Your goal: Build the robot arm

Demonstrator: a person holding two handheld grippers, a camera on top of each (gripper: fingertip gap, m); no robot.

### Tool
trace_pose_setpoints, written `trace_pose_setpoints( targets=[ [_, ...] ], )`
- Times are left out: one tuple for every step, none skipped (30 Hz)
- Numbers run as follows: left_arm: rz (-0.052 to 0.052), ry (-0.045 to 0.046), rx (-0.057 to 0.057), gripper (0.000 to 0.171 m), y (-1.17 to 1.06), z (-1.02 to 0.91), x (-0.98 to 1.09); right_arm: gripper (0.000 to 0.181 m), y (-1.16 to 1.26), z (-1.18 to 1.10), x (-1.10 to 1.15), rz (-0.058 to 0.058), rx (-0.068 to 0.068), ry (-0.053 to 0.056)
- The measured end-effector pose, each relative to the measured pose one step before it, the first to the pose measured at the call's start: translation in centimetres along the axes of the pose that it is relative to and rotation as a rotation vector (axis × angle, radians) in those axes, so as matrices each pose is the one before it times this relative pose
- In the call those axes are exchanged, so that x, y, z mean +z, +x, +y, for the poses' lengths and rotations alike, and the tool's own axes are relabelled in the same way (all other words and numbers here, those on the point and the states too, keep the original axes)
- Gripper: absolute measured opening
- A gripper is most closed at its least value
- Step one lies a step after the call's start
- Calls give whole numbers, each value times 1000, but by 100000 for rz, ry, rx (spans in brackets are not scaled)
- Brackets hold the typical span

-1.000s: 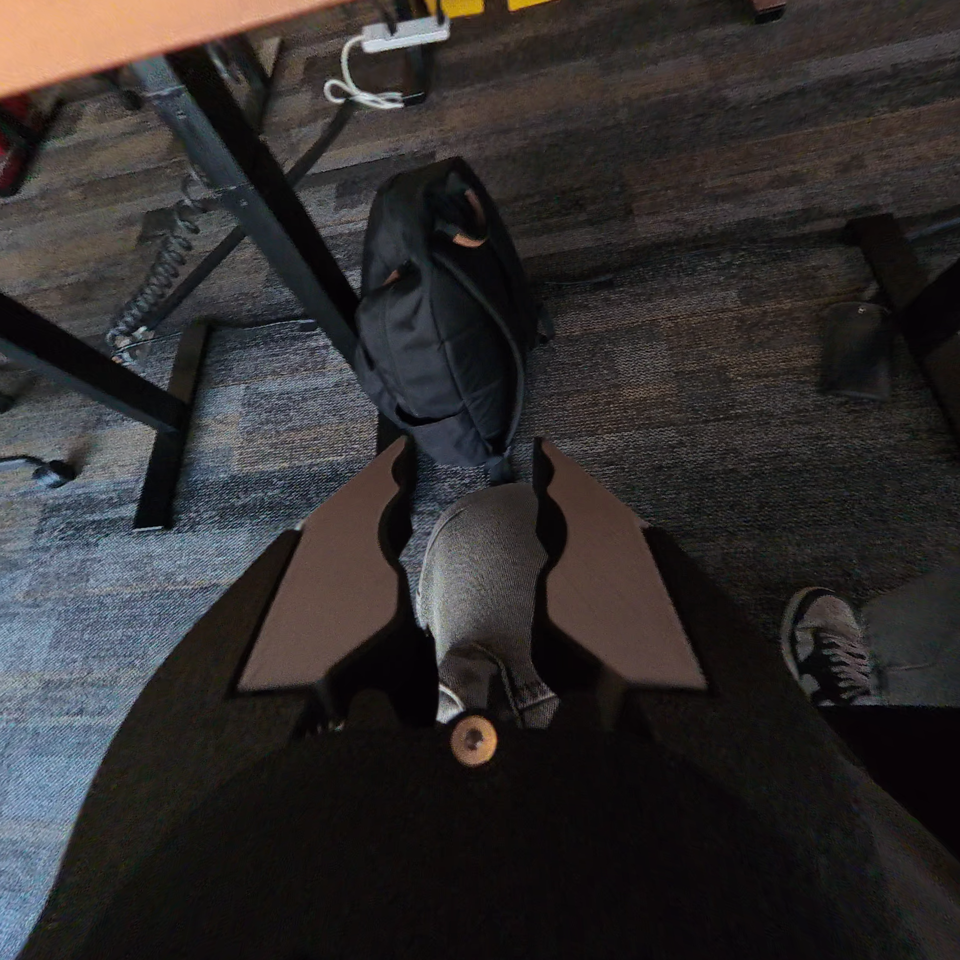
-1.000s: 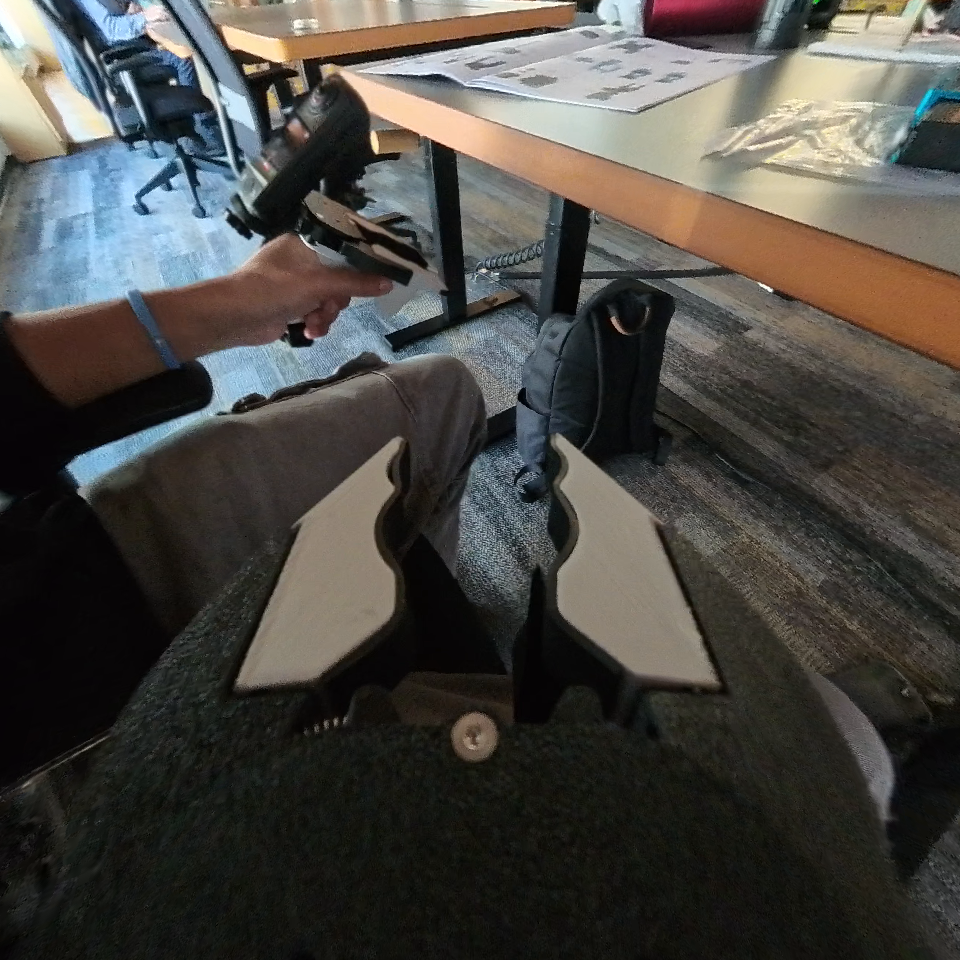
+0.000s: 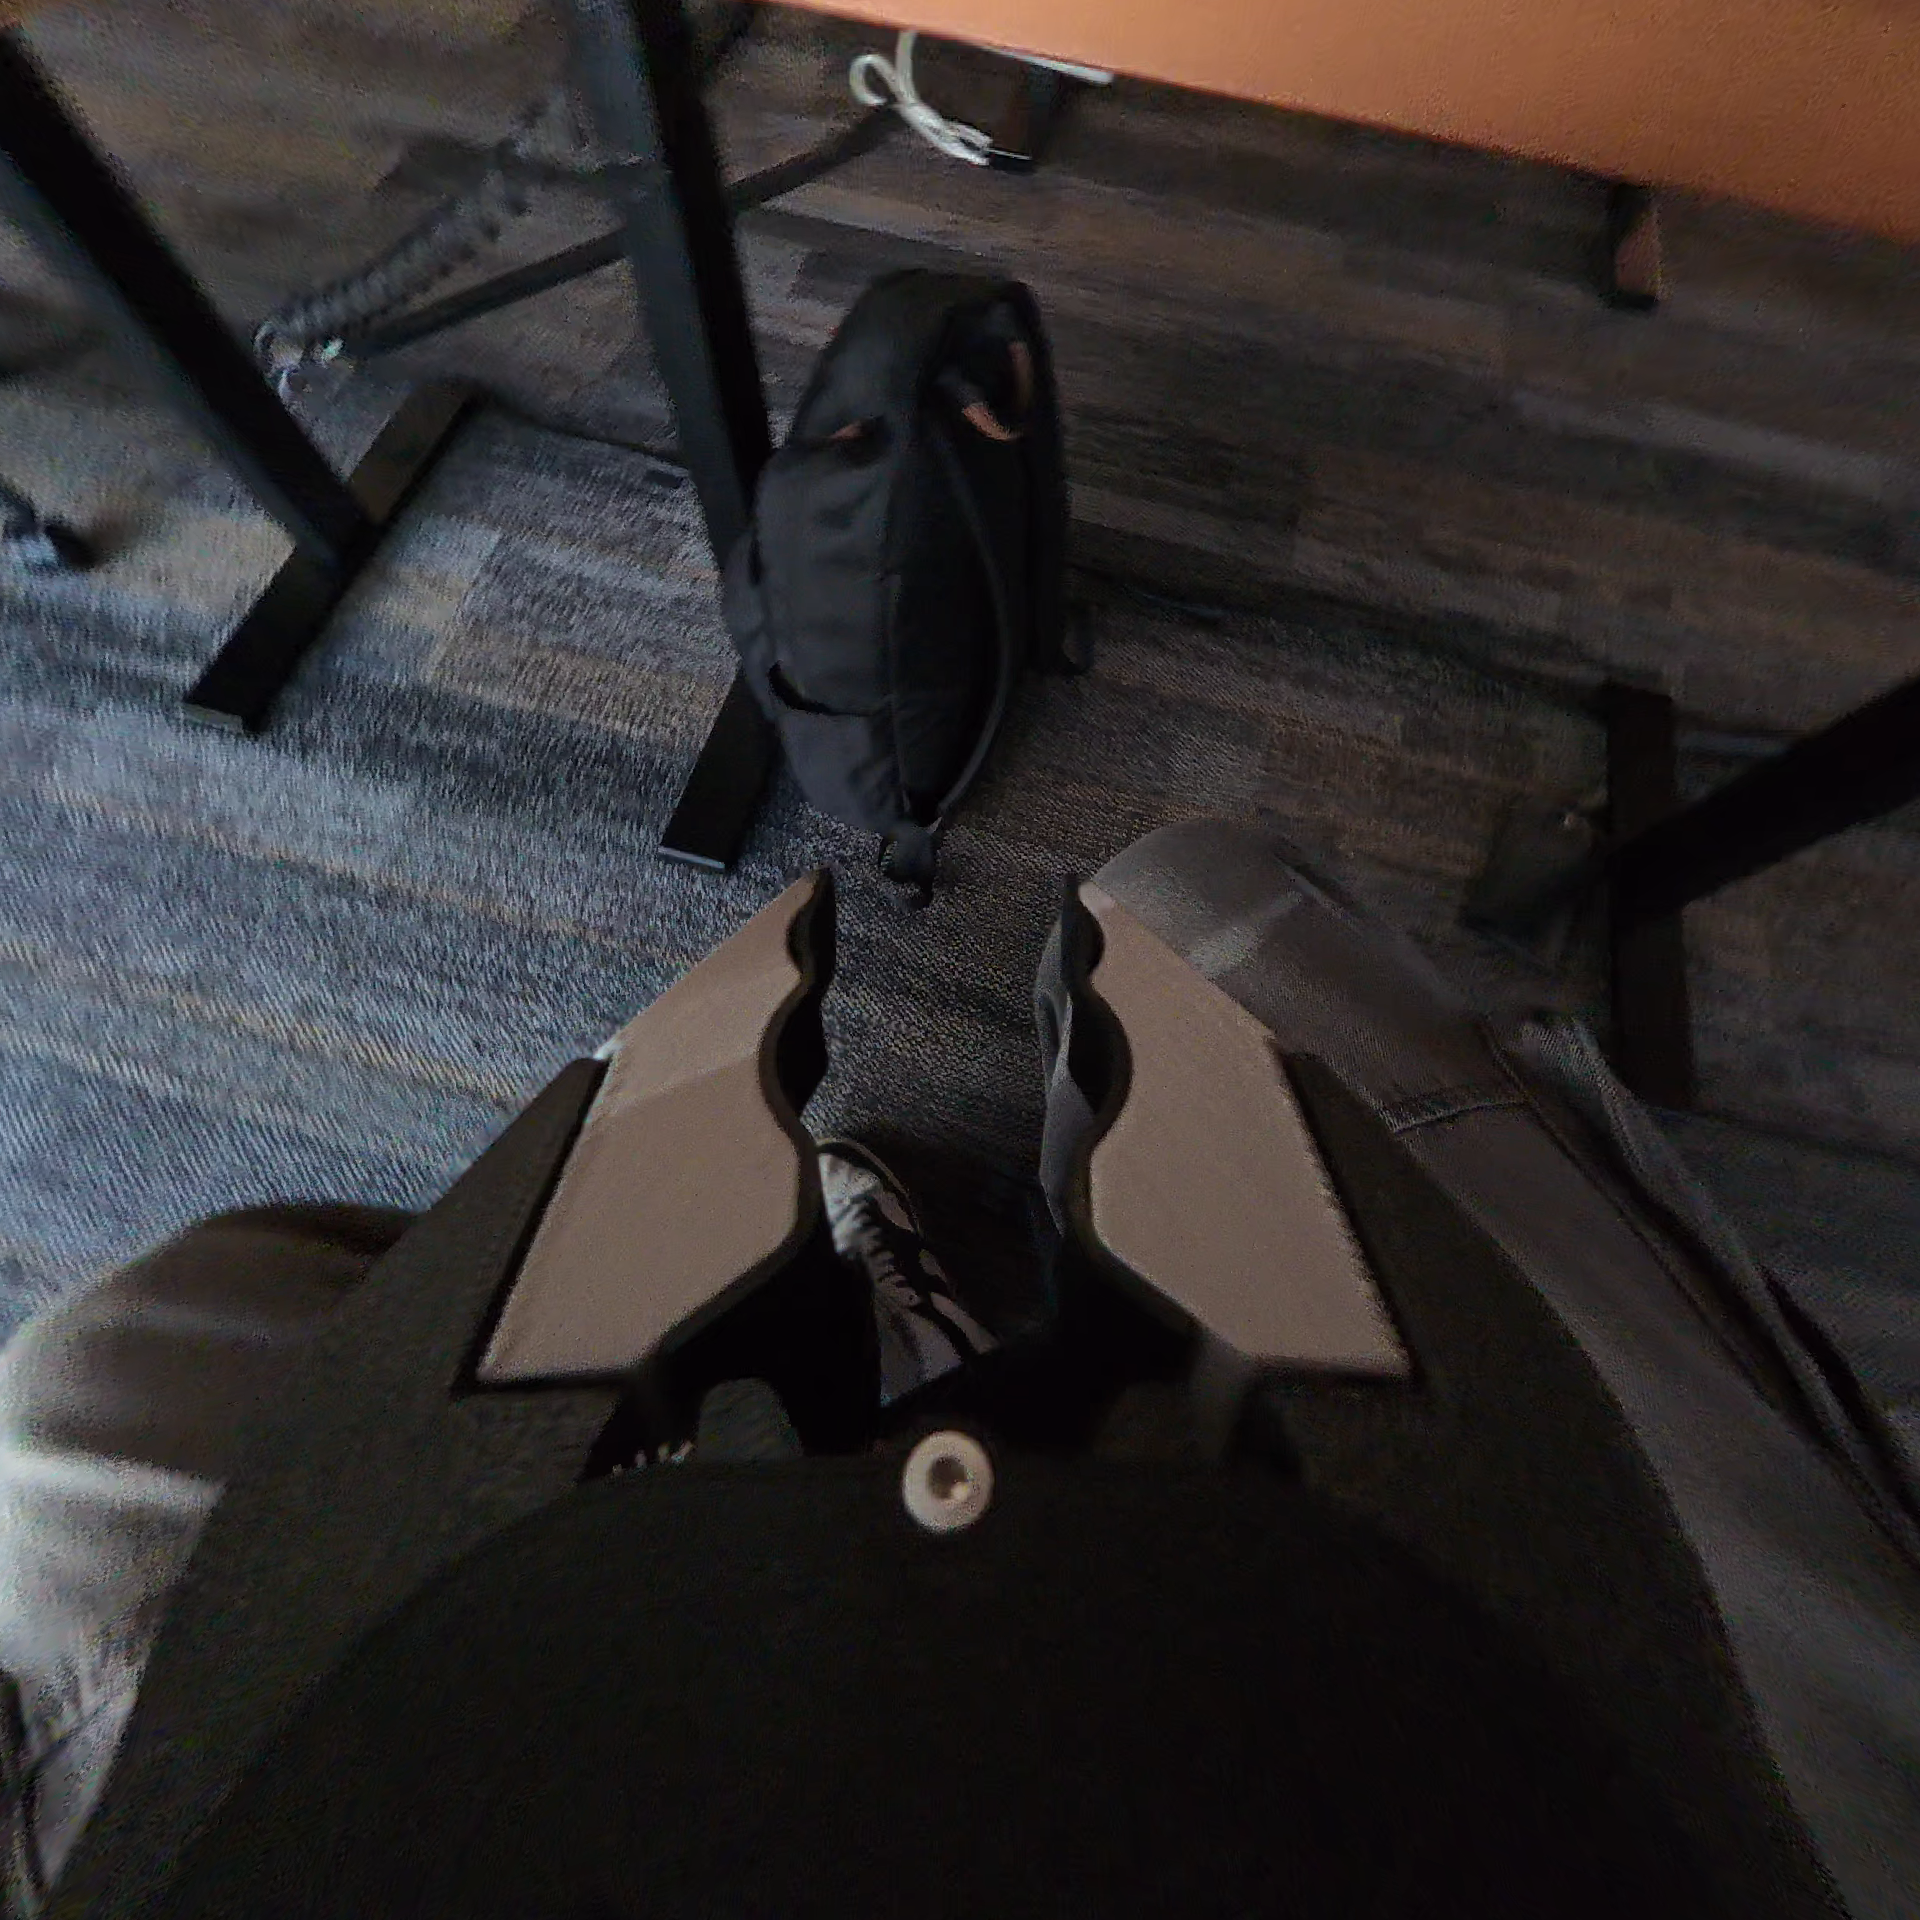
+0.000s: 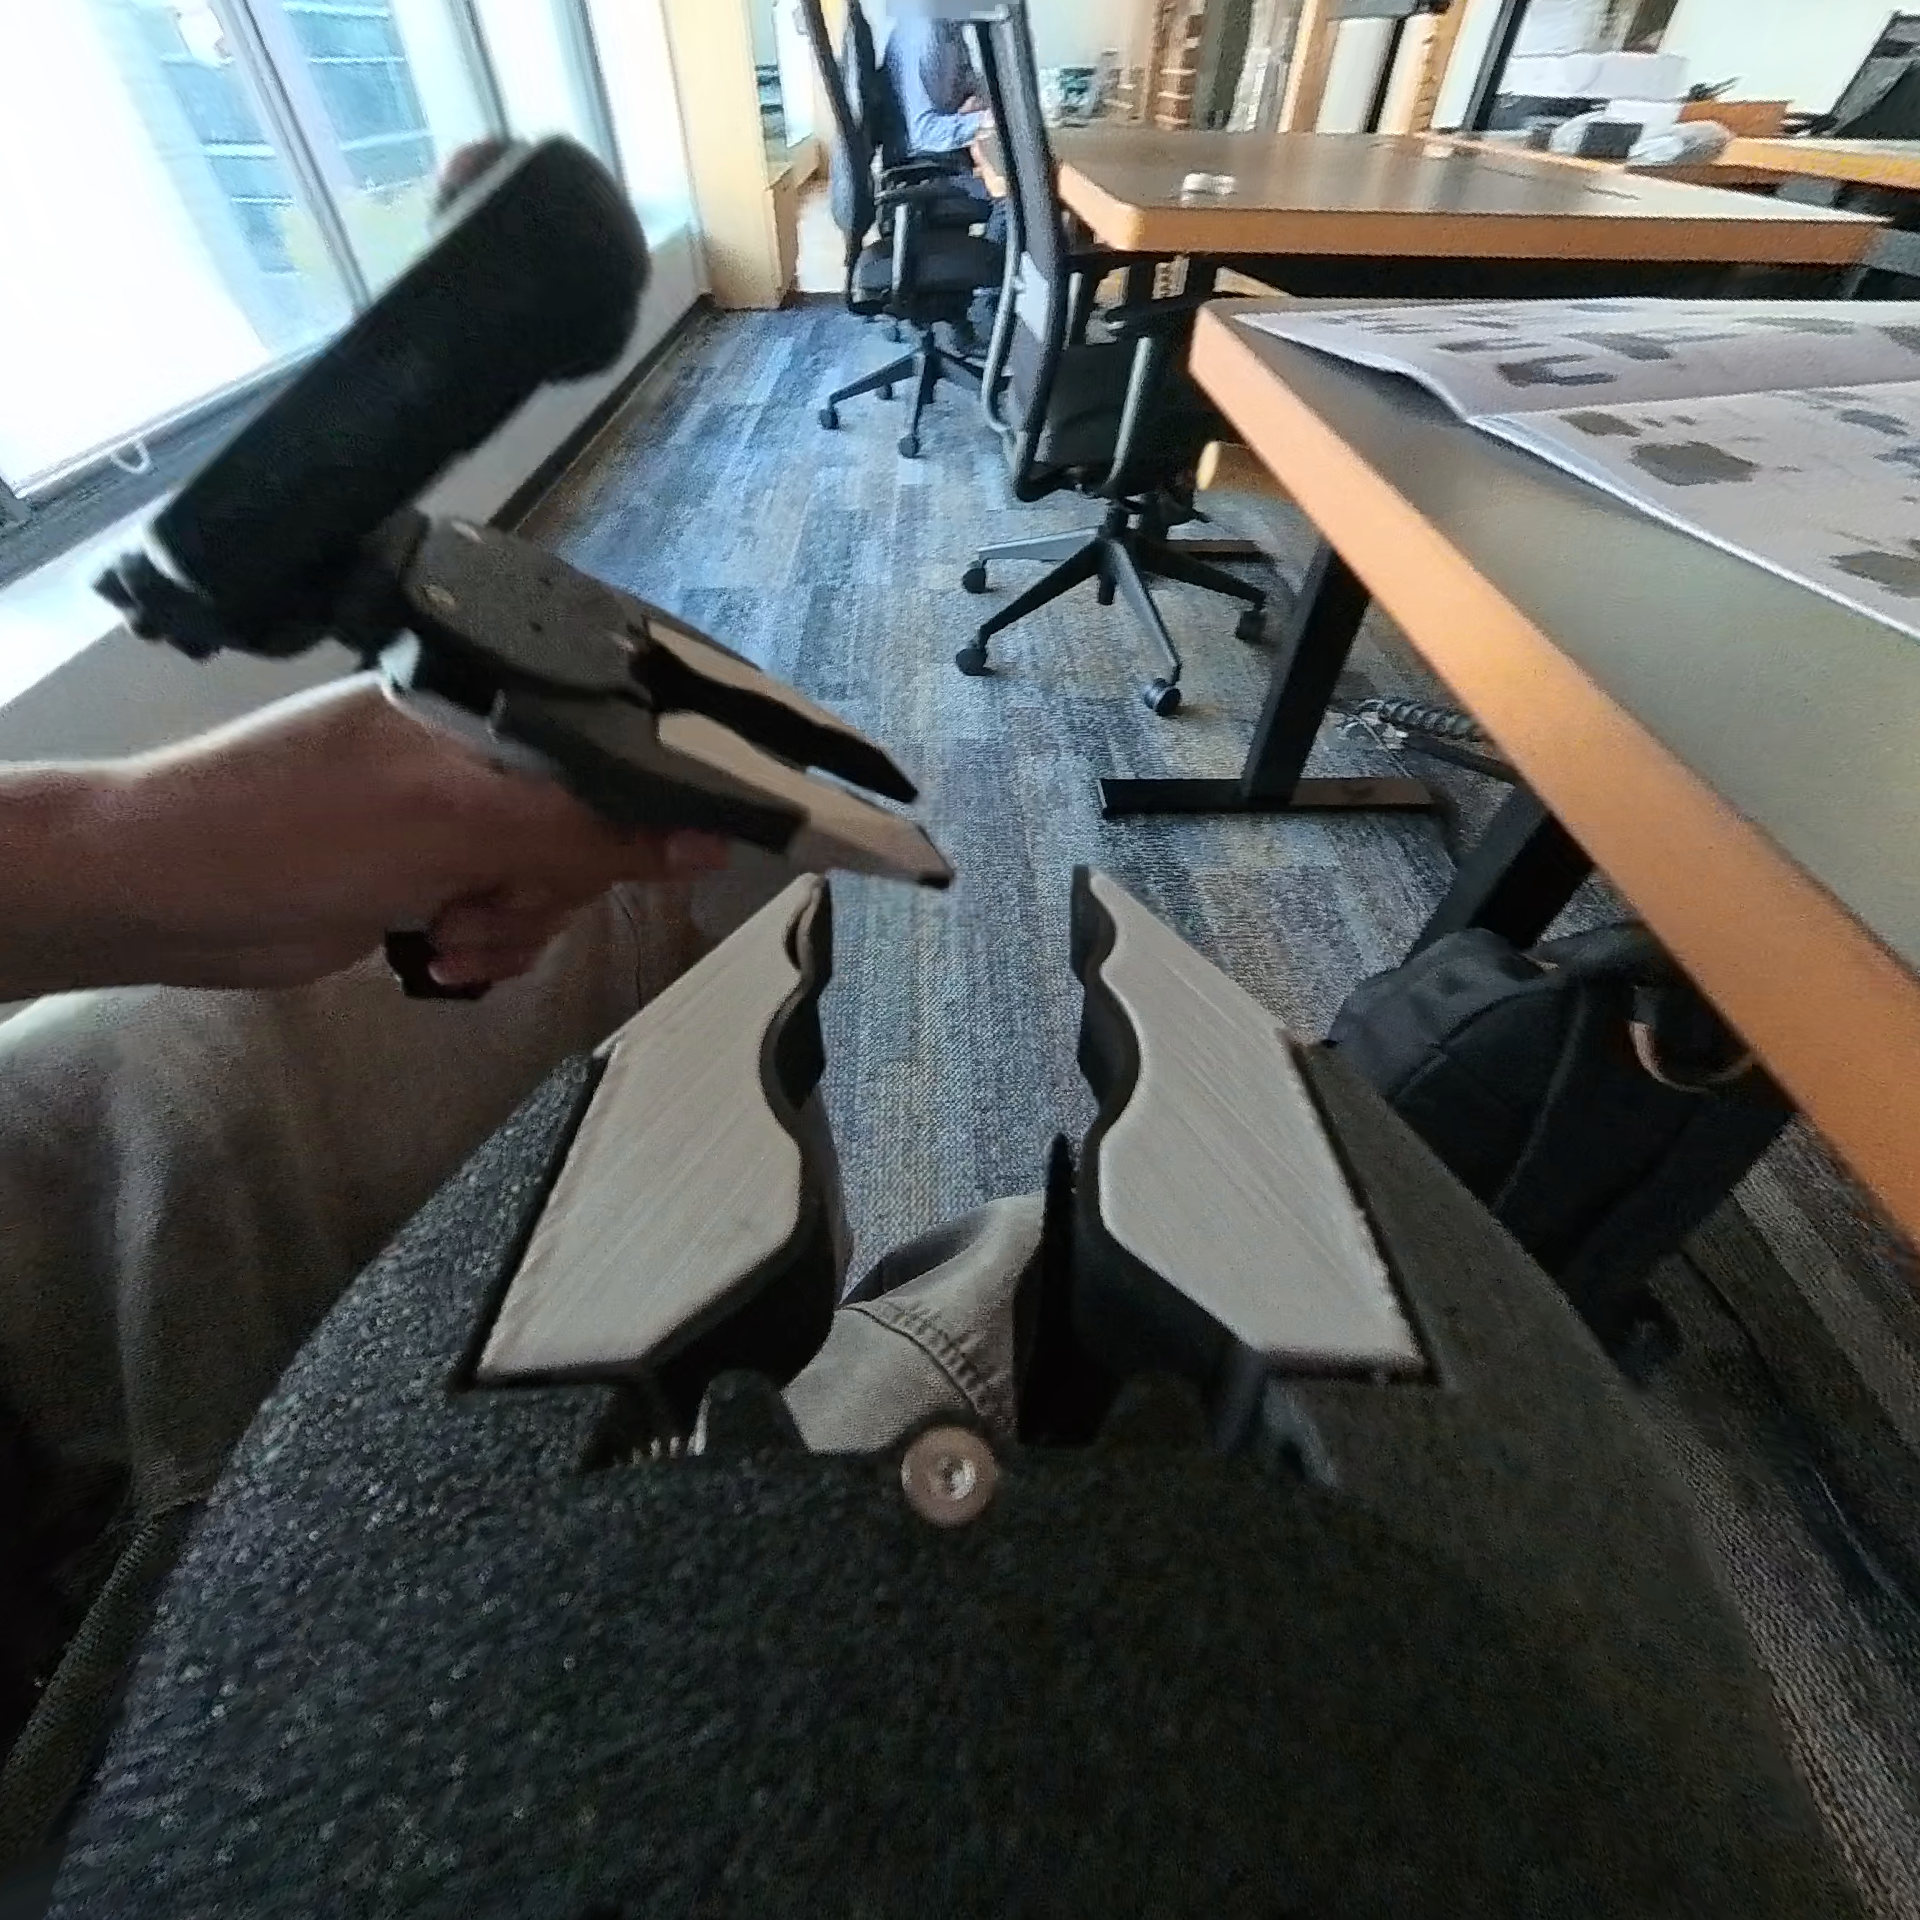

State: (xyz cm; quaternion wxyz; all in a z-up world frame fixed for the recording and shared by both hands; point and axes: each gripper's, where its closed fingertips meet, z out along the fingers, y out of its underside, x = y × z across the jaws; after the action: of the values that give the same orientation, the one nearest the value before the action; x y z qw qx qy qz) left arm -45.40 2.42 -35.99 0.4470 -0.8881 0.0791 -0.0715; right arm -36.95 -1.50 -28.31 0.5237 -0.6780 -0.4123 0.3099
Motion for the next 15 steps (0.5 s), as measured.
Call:
trace_pose_setpoints(
  targets=[
    [-1640, 188, -5763, 41, -1535, 96, -694, 47, -303, 15, 604, -1351, -312, -364],
    [-1841, 209, -4769, 41, -1463, 8, -619, 47, -231, -30, 516, -1071, -196, -68],
    [-1643, 192, -3954, 41, -1311, -48, -540, 48, -255, -43, 448, -1301, -166, -150],
    [-1592, 323, -3191, 42, -1157, -107, -478, 47, -253, 20, 387, -1467, -188, -540],
    [-1307, 471, -2367, 42, -954, -149, -411, 47, -137, 89, 308, -678, -282, -692],
    [-951, 618, -1625, 42, -735, -164, -347, 47, -99, 99, 245, -301, -518, -640],
    [-563, 609, -1055, 42, -523, -134, -270, 47, -120, 70, 163, -304, -640, -571],
    [-196, 438, -738, 42, -319, -65, -192, 47, -128, 45, 83, -281, -705, -437],
    [30, 252, -624, 42, -180, 5, -110, 46, -89, 33, 34, 13, -763, -313],
    [244, 112, -431, 42, -27, 65, -30, 46, -47, 45, -5, 266, -718, -229],
    [516, -322, -56, 42, 109, 164, 50, 46, -28, 46, -36, 145, -413, -231],
    [529, -609, 318, 42, 185, 219, 114, 46, 23, 54, -66, 178, -41, -108],
    [318, -357, 586, 42, 216, 194, 128, 46, 56, 40, -88, 175, 297, 7],
    [341, -140, 808, 42, 248, 158, 130, 46, 86, 74, -108, 185, 511, -35],
    [487, -297, 904, 42, 301, 172, 140, 46, 122, 78, -136, 321, 583, -82]
  ],
)
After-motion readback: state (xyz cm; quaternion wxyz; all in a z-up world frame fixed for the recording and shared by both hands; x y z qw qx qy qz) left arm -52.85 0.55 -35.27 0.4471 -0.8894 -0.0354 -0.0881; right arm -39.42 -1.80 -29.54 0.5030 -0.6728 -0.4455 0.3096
